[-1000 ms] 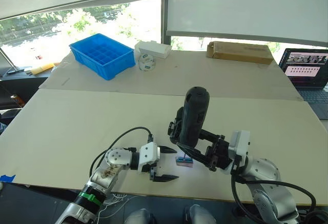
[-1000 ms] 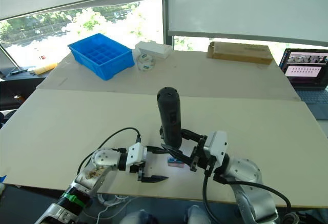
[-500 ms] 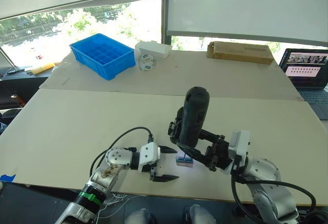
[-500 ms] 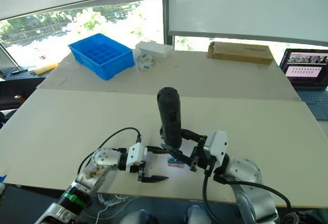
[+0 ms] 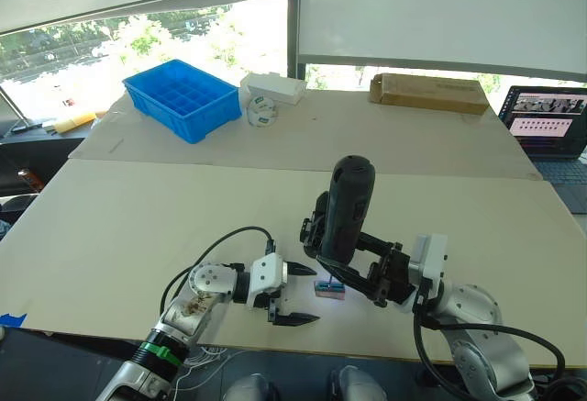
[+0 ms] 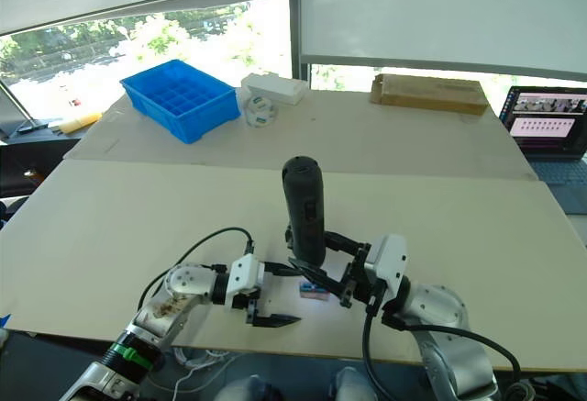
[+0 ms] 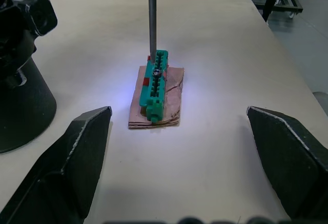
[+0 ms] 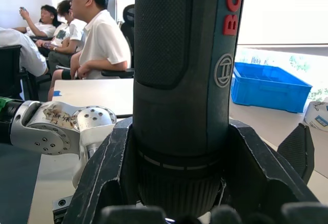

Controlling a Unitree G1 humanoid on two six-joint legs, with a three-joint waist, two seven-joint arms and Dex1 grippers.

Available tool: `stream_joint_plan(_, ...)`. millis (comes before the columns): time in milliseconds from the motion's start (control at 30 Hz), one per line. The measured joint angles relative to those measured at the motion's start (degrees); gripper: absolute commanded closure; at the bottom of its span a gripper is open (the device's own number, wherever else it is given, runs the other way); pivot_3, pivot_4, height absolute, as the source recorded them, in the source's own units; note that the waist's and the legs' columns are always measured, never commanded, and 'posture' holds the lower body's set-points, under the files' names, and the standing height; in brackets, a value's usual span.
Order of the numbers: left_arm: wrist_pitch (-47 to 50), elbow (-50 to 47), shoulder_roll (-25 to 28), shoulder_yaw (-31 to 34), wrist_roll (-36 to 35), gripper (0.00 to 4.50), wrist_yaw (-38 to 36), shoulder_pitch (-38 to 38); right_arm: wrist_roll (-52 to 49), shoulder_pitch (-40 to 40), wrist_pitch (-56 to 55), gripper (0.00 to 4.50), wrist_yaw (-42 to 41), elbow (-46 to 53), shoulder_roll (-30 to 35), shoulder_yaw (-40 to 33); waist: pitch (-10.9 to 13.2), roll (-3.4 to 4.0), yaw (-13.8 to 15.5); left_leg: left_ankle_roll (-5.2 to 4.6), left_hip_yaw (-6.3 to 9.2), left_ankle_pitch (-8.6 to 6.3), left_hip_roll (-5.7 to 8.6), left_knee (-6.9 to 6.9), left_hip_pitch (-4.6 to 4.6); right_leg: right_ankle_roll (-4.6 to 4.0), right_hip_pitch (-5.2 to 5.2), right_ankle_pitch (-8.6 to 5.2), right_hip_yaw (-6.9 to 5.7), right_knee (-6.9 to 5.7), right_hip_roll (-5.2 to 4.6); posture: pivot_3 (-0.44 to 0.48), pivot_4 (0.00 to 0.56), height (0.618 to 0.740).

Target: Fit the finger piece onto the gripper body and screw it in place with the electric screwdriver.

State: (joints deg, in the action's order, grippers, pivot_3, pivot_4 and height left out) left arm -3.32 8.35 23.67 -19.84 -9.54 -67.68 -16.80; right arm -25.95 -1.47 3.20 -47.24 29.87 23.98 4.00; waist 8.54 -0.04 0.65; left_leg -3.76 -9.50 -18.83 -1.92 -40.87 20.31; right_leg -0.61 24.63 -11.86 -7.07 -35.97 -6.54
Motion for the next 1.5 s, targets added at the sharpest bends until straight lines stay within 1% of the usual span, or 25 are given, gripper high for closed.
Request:
stream_joint_plan(633,2.01,-1.78,0.22,-0.06,0.04,0.04,0.74,0.42,0.07,-0.28,-0.13,2.58,-0.28,-0.96,-0.05,0.05,0.00,0.00,0.01,0.00,-0.01,0.00,-0.01,0.06,0.05,0.00,0.06,-0.01,0.00,0.06,-0.07,0.000,0.150,0.740)
stream_joint_plan(1500,2.23,-2.40,0.32,-0.19,0.12,0.04,1.31,1.18,0.04,-1.44,-0.81,2.58,-1.14,-1.01,-0.04,0.16,0.00,0.00,-0.01,0.00,-0.01,-0.01,-0.02,0.09,0.16,0.00,0.19,-0.01,0.01,0.09,-0.10,0.000,0.150,0.740)
